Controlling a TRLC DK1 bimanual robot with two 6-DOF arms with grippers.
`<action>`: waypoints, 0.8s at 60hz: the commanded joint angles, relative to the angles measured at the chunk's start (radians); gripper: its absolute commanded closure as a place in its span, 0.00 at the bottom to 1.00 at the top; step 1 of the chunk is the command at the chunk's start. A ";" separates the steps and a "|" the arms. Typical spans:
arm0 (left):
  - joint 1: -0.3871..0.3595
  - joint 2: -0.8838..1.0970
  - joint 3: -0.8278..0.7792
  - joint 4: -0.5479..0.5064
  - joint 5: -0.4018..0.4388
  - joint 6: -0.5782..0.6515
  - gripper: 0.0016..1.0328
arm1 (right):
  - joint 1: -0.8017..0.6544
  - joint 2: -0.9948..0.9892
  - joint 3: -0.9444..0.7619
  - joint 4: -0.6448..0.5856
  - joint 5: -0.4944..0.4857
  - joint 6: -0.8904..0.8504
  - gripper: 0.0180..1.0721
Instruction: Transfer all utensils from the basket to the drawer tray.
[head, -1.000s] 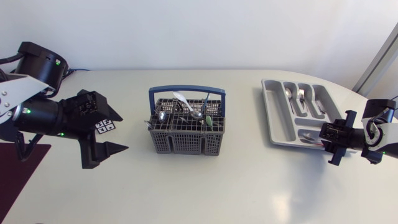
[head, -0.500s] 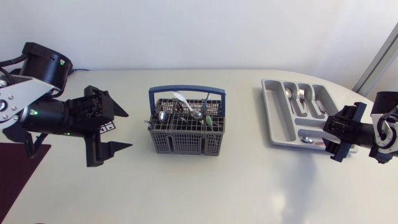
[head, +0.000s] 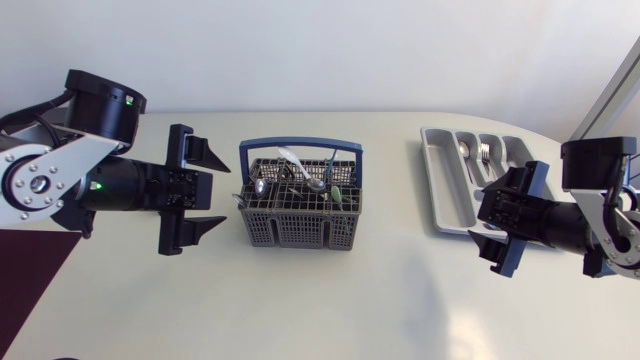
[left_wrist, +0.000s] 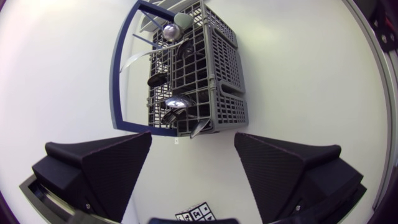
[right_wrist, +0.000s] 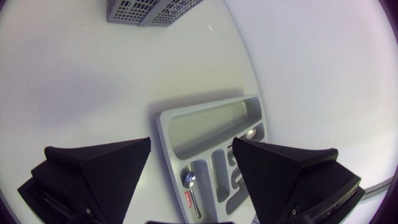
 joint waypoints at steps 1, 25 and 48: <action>-0.008 0.030 -0.033 0.023 -0.008 0.126 0.17 | 0.054 -0.040 -0.027 -0.036 0.017 0.067 0.10; 0.015 0.171 -0.013 0.127 0.000 0.282 0.60 | 0.291 -0.033 -0.011 -0.047 0.111 0.228 0.10; 0.005 0.168 -0.021 0.136 0.036 0.282 0.81 | 0.308 0.059 -0.005 0.010 0.118 0.246 0.10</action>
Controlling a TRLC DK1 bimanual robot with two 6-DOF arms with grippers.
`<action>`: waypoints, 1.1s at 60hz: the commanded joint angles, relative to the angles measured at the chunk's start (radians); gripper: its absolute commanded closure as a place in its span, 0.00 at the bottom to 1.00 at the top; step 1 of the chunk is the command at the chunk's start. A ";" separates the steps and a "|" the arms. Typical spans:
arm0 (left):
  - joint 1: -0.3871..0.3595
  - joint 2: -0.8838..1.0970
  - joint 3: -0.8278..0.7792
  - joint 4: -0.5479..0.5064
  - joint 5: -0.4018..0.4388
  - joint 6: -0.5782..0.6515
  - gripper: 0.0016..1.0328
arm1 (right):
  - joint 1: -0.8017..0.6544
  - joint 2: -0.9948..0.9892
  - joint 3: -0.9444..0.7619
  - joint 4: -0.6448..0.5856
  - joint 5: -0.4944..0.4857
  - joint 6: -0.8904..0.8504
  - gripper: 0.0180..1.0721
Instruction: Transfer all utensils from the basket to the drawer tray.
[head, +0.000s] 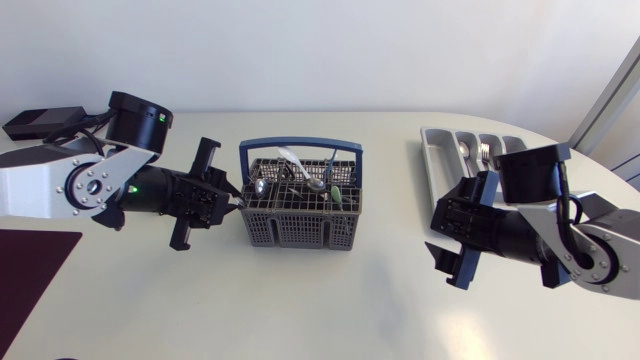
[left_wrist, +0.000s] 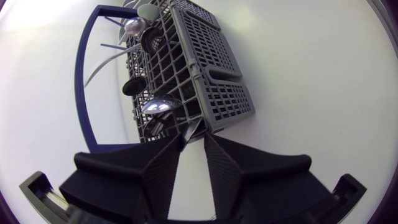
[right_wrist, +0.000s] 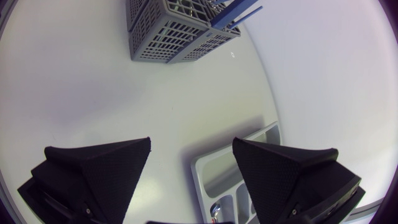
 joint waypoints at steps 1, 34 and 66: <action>-0.013 0.005 -0.017 0.007 0.009 0.034 0.82 | 0.016 0.017 -0.005 0.013 0.009 0.029 0.10; -0.025 -0.036 0.032 0.009 0.009 -0.027 0.97 | 0.033 -0.016 -0.030 0.006 0.019 0.034 0.10; -0.016 -0.162 0.109 -0.123 0.008 -0.041 0.97 | 0.194 -0.048 0.027 -0.037 0.078 0.154 0.09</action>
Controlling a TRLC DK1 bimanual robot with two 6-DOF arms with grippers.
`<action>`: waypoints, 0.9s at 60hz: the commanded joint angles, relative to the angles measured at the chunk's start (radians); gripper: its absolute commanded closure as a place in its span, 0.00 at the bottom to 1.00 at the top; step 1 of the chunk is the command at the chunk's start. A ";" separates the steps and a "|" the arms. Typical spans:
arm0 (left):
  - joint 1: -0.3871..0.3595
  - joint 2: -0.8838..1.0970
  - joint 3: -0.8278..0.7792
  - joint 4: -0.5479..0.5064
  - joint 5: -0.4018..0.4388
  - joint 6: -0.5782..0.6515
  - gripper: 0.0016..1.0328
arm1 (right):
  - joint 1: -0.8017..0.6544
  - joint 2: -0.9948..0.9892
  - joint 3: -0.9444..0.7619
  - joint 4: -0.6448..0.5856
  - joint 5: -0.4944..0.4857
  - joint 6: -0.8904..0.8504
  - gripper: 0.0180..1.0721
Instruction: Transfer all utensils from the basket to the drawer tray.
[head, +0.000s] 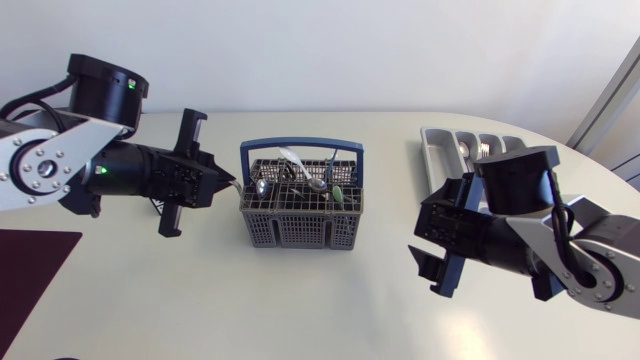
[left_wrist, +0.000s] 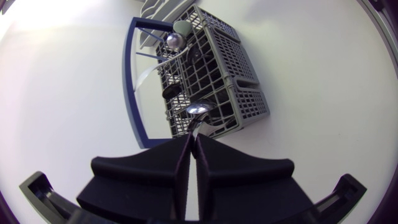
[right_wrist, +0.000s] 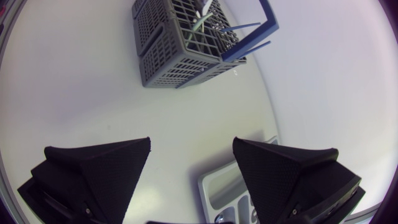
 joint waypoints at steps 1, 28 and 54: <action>0.001 -0.033 0.043 -0.024 0.005 -0.006 0.97 | 0.049 0.001 0.034 -0.019 0.023 0.062 0.09; 0.000 -0.142 0.057 -0.114 -0.030 -0.009 0.97 | 0.266 0.074 0.123 -0.022 0.127 0.190 0.09; -0.106 -0.155 0.141 -0.114 -0.213 -0.438 0.97 | 0.343 0.105 0.222 -0.015 0.127 0.374 0.09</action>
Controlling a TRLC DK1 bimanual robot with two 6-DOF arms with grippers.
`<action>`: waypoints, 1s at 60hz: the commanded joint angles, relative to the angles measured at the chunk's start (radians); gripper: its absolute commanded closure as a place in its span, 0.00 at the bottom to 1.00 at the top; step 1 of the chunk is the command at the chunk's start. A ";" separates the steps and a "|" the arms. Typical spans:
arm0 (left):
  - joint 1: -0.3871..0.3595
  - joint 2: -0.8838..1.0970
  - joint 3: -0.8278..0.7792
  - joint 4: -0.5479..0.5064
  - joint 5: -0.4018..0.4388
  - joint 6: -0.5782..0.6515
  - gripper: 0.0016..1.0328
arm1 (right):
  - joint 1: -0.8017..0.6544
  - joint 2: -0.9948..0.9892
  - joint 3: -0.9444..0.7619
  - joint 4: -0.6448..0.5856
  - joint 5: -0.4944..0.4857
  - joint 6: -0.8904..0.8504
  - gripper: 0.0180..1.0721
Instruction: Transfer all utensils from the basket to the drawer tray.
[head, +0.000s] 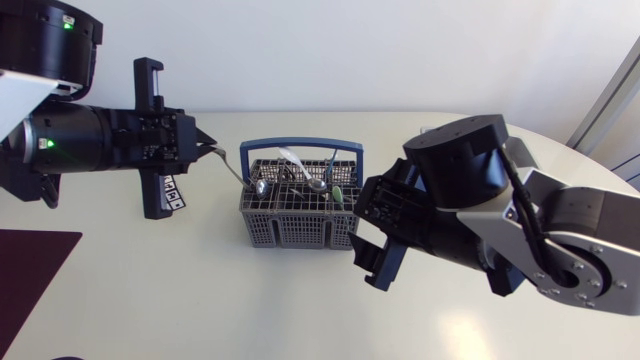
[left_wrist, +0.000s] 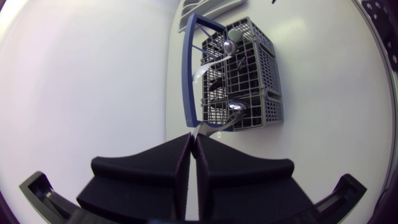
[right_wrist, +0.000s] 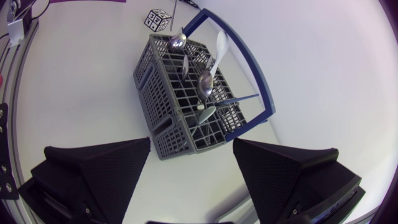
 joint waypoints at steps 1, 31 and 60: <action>-0.041 -0.015 0.046 -0.011 -0.042 -0.148 0.97 | 0.027 0.025 0.037 0.003 0.003 0.070 0.09; -0.121 0.094 0.252 -0.304 0.049 -0.840 0.97 | 0.120 0.118 0.121 0.095 -0.026 0.195 0.14; -0.156 0.229 0.356 -0.435 0.211 -1.134 0.97 | 0.157 0.175 0.109 0.293 0.038 0.134 0.44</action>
